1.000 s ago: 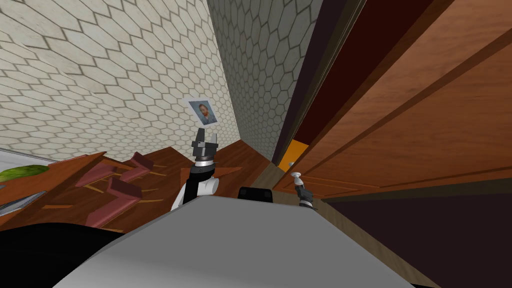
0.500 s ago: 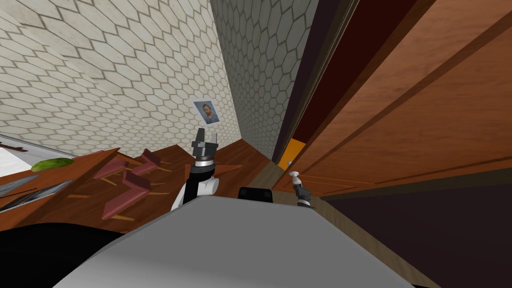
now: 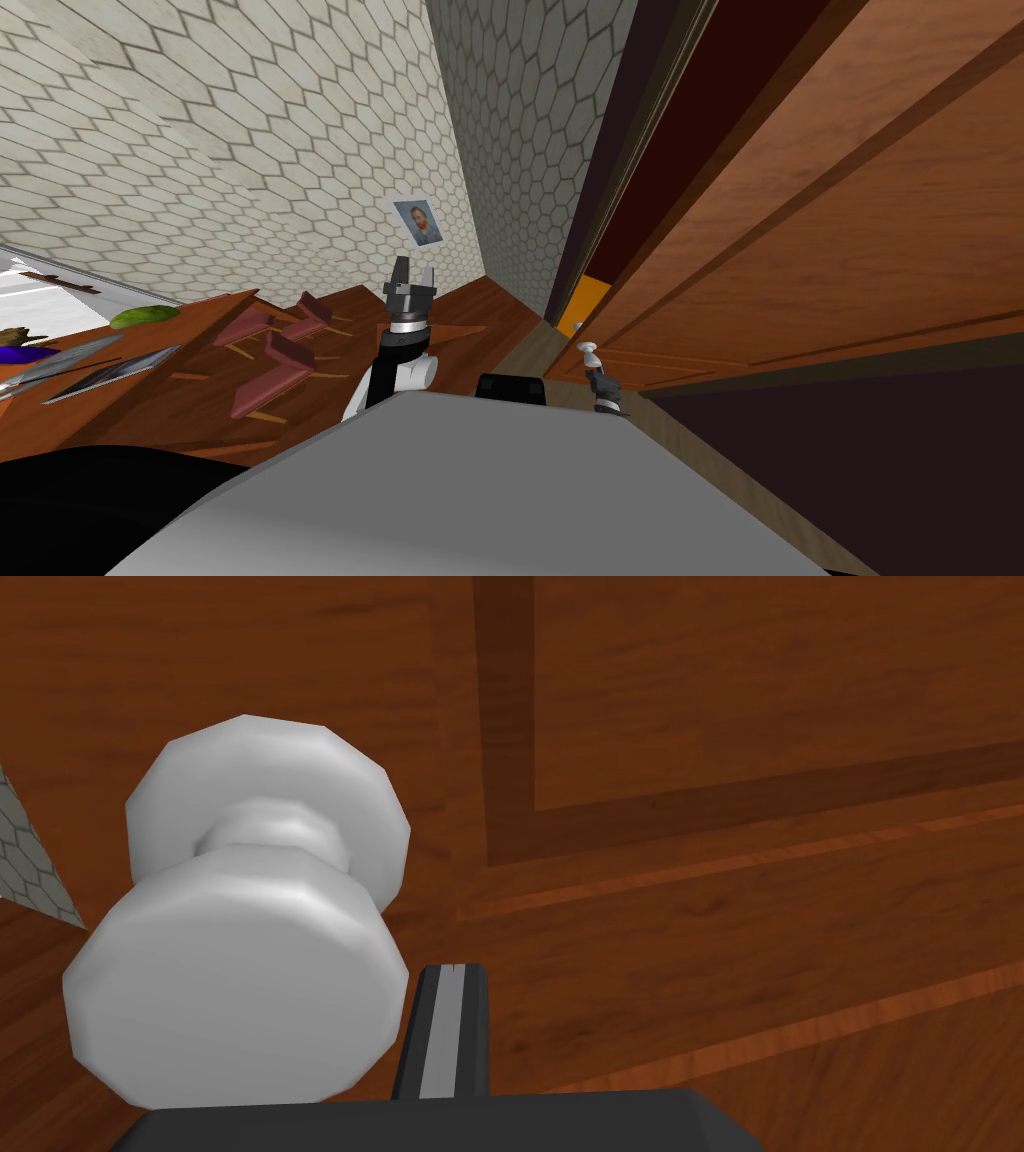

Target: Pull the door open

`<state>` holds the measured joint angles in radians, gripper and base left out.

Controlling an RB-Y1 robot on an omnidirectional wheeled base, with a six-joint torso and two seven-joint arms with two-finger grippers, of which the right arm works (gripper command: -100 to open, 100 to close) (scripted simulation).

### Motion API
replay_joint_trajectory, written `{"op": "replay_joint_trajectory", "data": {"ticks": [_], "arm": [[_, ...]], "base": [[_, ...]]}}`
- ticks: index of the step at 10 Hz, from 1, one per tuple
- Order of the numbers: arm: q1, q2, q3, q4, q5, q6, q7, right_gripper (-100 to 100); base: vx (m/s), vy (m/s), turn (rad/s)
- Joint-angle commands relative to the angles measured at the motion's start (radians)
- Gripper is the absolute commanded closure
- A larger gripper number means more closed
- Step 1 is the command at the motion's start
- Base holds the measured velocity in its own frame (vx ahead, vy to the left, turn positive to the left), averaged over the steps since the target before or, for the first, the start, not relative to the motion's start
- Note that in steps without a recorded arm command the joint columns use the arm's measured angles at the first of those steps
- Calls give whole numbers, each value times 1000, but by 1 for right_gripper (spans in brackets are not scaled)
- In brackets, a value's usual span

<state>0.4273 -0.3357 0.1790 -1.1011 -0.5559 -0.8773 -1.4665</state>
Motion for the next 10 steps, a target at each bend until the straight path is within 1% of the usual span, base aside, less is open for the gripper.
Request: {"op": "replay_joint_trajectory", "data": {"ticks": [1,4,10], "arm": [[-11,19,29,-10,15,-13,2,-100],[-13,19,35,-7,19,-20,1,-100],[-14,20,38,-5,21,-24,-1,-100]], "base": [[-55,-14,27],[-31,-5,18],[-15,-5,6]]}}
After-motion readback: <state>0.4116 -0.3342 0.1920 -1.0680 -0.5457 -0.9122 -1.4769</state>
